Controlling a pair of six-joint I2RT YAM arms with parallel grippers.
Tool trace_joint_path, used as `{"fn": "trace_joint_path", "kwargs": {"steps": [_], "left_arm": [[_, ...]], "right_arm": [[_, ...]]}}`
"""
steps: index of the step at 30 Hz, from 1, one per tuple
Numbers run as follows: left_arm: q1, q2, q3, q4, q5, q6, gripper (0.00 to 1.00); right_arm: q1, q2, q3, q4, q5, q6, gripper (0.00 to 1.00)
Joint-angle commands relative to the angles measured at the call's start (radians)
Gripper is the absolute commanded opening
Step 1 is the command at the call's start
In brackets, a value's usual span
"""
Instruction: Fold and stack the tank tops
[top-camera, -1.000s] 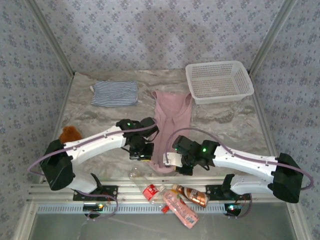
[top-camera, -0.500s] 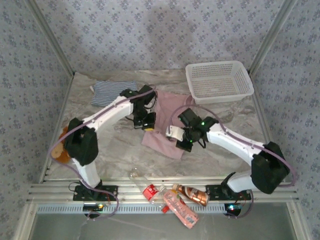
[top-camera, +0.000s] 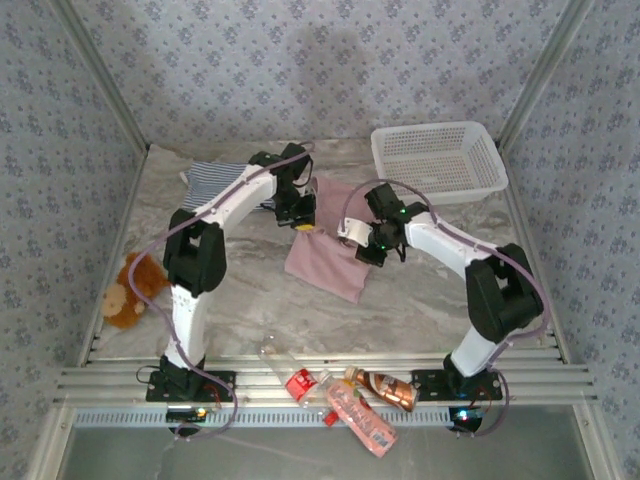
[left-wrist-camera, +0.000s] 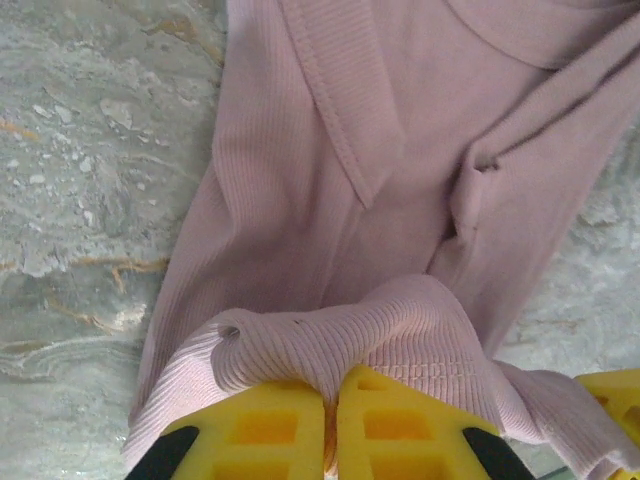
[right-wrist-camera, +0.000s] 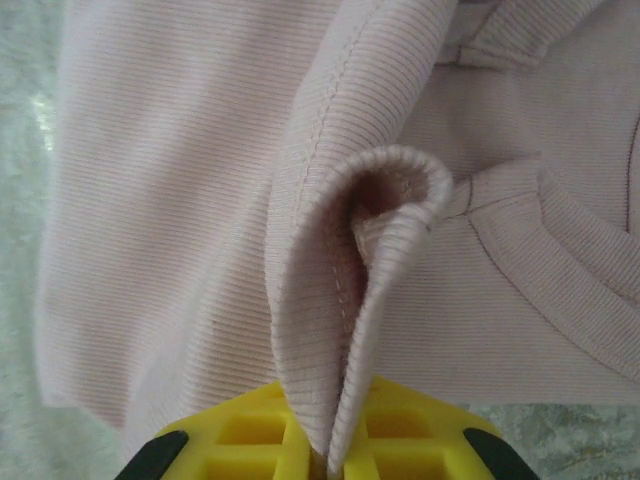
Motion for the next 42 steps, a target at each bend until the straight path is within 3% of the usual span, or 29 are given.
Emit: {"fn": "trace_joint_path", "kwargs": {"steps": [1,5,11,16,22,27,31,34,42], "left_arm": [[0.014,0.049,0.062,-0.019,0.029,0.022,0.09],[0.035,0.085,0.096,-0.006,0.012,0.015,0.11],[0.064,0.145,0.167,0.017,0.005,-0.019,0.19],[0.073,0.167,0.239,-0.006,-0.031,-0.01,0.39],[0.074,0.13,0.277,-0.04,-0.067,0.016,0.46],[0.051,-0.018,0.063,-0.008,-0.073,0.036,0.48],[0.019,-0.15,-0.218,0.072,-0.071,0.015,0.5],[0.001,-0.202,-0.371,0.149,-0.062,-0.004,0.5],[-0.036,-0.161,-0.457,0.18,-0.094,0.016,0.5]], "right_arm": [[-0.02,0.055,0.029,0.054,-0.002,-0.04,0.18],[-0.041,0.109,0.067,0.155,0.043,-0.031,0.19],[-0.044,0.187,0.091,0.31,0.186,0.006,0.36],[-0.048,0.193,0.102,0.339,0.291,0.044,0.41],[-0.055,0.086,0.059,0.304,0.184,0.15,0.43],[-0.039,-0.04,-0.059,0.222,0.1,0.274,0.48],[-0.023,-0.104,-0.118,0.222,0.041,0.545,0.52],[0.043,-0.139,-0.198,0.317,0.025,0.71,0.52],[0.158,-0.035,-0.259,0.393,0.099,0.881,0.49]]}}
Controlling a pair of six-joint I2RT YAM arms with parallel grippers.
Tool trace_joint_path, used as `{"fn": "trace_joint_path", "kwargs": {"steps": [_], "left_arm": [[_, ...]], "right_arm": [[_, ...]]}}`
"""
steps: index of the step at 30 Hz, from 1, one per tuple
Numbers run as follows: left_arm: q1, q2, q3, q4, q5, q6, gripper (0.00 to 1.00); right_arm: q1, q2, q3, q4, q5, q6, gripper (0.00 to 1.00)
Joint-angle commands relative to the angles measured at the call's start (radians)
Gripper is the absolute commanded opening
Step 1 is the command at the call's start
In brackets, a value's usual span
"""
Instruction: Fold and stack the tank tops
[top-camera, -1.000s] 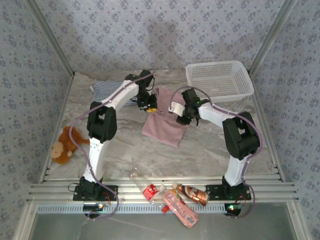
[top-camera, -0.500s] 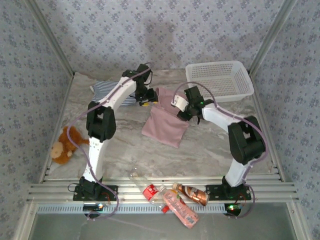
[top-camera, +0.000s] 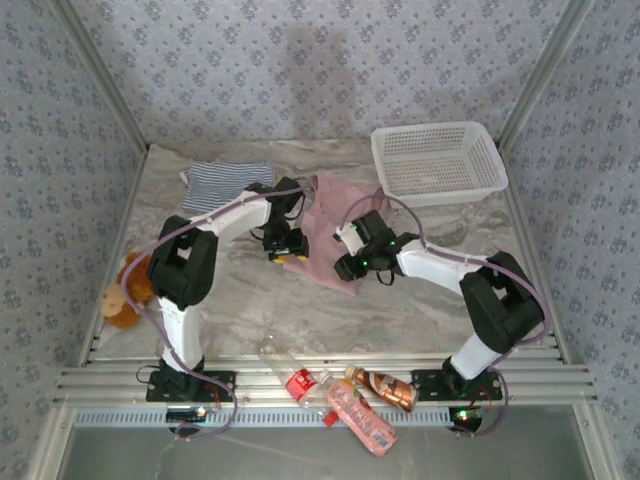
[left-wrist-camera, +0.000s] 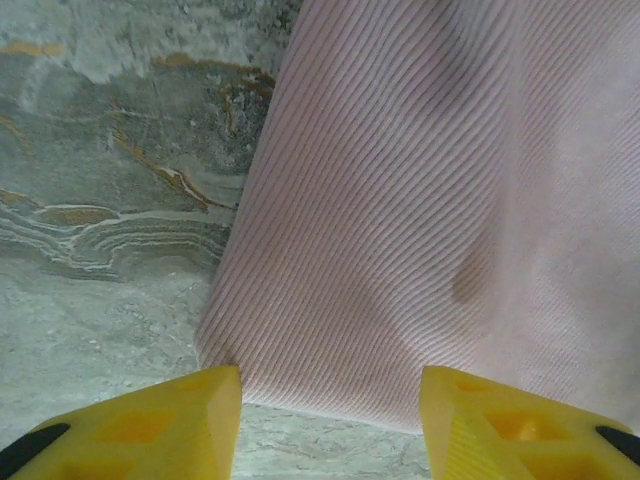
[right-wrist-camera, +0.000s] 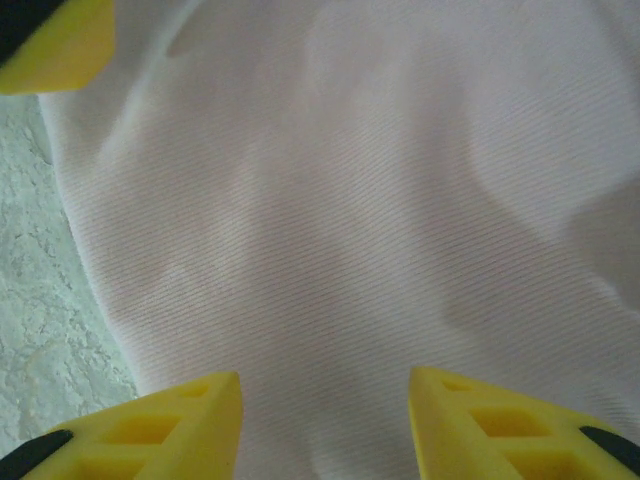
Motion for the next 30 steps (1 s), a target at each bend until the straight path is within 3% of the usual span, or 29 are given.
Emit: {"fn": "trace_joint_path", "kwargs": {"steps": [1,8,21,26,30], "left_arm": [[-0.014,0.015,-0.023,0.022,-0.017,0.015,0.5],[-0.067,-0.052,-0.19,0.061,0.014,-0.028,0.49],[-0.271,-0.26,-0.447,0.112,0.028,-0.266,0.49],[-0.267,-0.375,-0.421,0.058,-0.017,-0.291,0.49],[-0.178,-0.391,-0.324,0.069,-0.047,-0.25,0.49]], "right_arm": [[0.017,0.037,-0.008,0.016,0.021,0.13,0.48],[0.082,0.044,-0.075,-0.079,0.011,0.185,0.46],[0.186,-0.145,-0.171,-0.253,-0.036,0.249,0.46],[0.199,-0.231,-0.164,-0.33,-0.055,0.231,0.47],[0.168,-0.322,-0.19,-0.276,-0.035,0.225,0.49]]}}
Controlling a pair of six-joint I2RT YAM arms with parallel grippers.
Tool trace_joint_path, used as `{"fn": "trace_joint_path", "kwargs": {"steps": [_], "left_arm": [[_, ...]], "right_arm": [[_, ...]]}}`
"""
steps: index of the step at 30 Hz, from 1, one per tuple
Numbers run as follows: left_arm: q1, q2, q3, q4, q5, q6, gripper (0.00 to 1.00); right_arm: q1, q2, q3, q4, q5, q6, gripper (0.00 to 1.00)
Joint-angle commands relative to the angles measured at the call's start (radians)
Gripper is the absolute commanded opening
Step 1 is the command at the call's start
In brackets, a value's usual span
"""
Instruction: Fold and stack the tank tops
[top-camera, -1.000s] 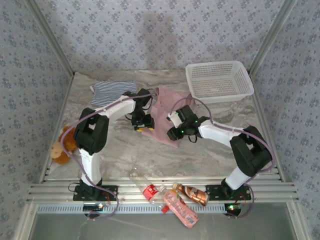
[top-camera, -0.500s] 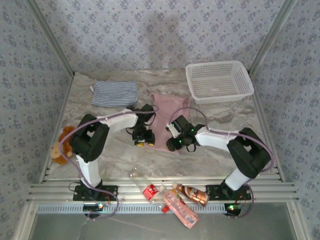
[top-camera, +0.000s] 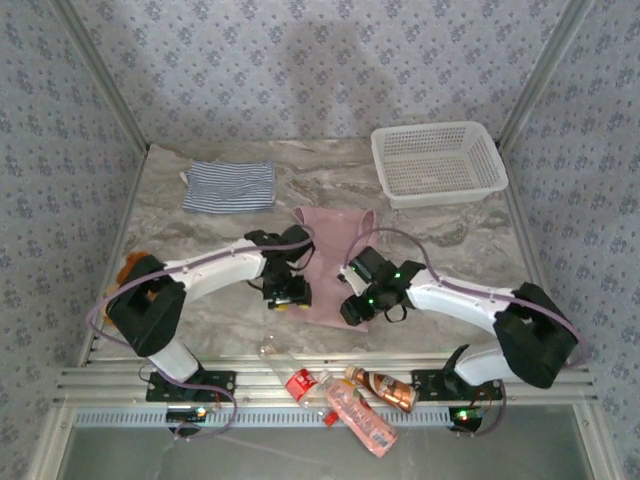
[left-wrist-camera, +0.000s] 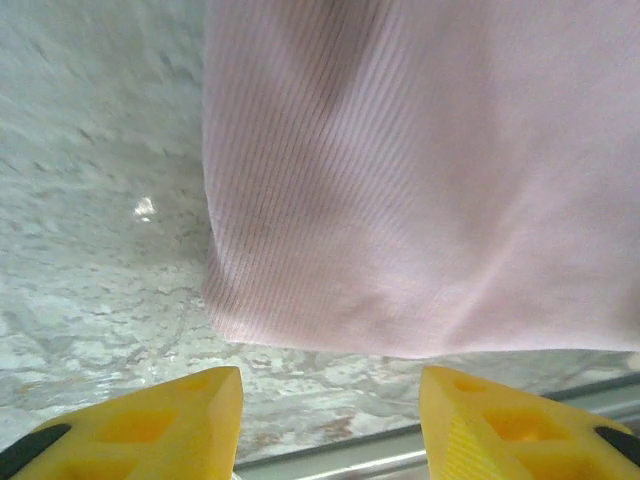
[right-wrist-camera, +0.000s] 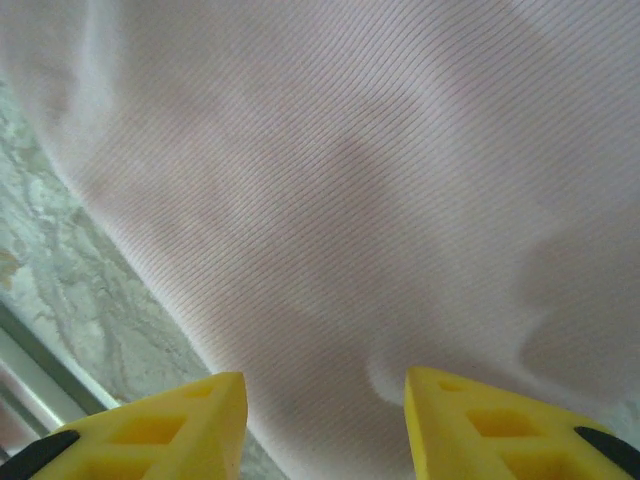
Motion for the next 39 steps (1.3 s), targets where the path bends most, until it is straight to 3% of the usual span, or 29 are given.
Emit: {"fn": "trace_joint_path", "kwargs": {"steps": [1,8,12,21,33,39], "left_arm": [[0.08,-0.013,0.104,0.001,-0.055,0.027,0.5],[0.231,0.178,0.305,0.19,-0.107,0.104,0.5],[0.269,0.345,0.473,0.18,-0.11,0.147,0.5],[0.287,0.535,0.641,0.147,-0.129,0.186,0.5],[0.288,0.618,0.752,0.114,-0.118,0.201,0.47],[0.279,0.646,0.809,0.097,-0.094,0.205,0.4]], "right_arm": [[-0.024,-0.068,-0.017,-0.01,0.008,0.0,0.49],[-0.075,-0.067,-0.027,0.041,0.025,-0.018,0.52],[-0.085,-0.039,-0.03,0.066,0.036,-0.017,0.53],[-0.123,-0.017,-0.02,0.085,0.036,-0.021,0.54],[-0.13,0.011,-0.017,0.117,0.018,-0.01,0.53],[-0.135,0.017,-0.016,0.119,0.017,-0.013,0.53]]}}
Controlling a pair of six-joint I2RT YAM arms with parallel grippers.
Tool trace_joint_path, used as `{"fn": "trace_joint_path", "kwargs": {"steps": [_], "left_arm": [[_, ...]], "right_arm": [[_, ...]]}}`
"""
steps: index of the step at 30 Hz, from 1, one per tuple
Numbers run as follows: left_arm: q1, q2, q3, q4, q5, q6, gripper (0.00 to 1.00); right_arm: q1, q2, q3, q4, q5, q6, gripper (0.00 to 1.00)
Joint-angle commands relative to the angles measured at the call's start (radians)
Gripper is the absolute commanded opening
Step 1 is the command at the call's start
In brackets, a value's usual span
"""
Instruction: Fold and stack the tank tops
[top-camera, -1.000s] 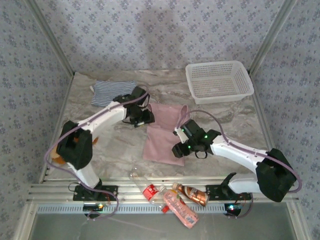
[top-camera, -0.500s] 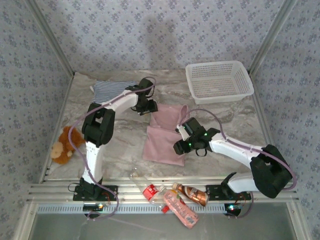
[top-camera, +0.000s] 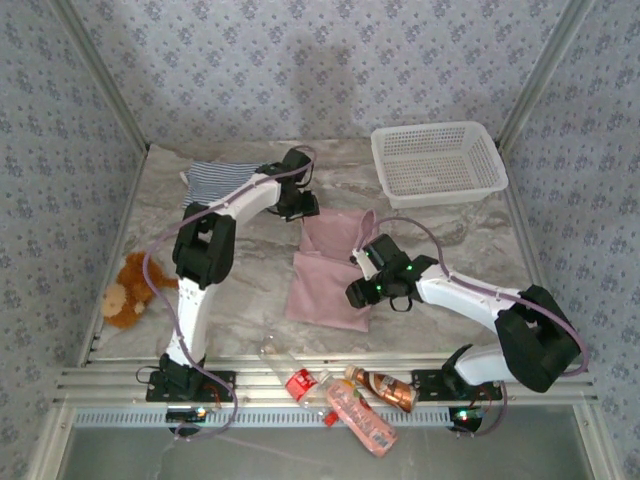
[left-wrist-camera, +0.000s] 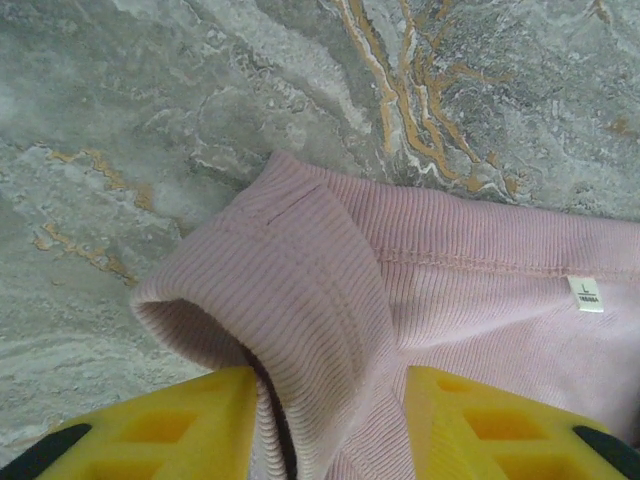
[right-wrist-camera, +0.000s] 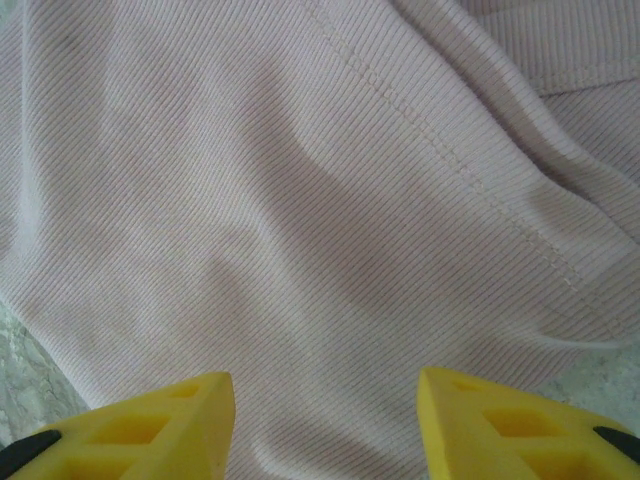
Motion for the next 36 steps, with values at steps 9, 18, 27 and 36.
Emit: {"fn": "trace_joint_path", "kwargs": {"steps": [9,18,27,36], "left_arm": [[-0.037,0.066,0.155,-0.092,0.023,0.038,0.29],[-0.067,0.157,0.312,-0.163,0.031,0.049,0.18],[-0.076,0.293,0.498,-0.286,-0.055,0.072,0.13],[-0.114,0.428,0.682,-0.392,-0.132,0.107,0.08]], "right_arm": [[-0.007,0.017,-0.013,0.018,-0.007,0.005,0.53],[-0.013,0.029,-0.024,0.035,-0.015,0.009,0.53],[-0.017,0.034,-0.028,0.045,-0.025,0.014,0.52],[-0.025,0.041,-0.032,0.054,-0.033,0.015,0.52]]}}
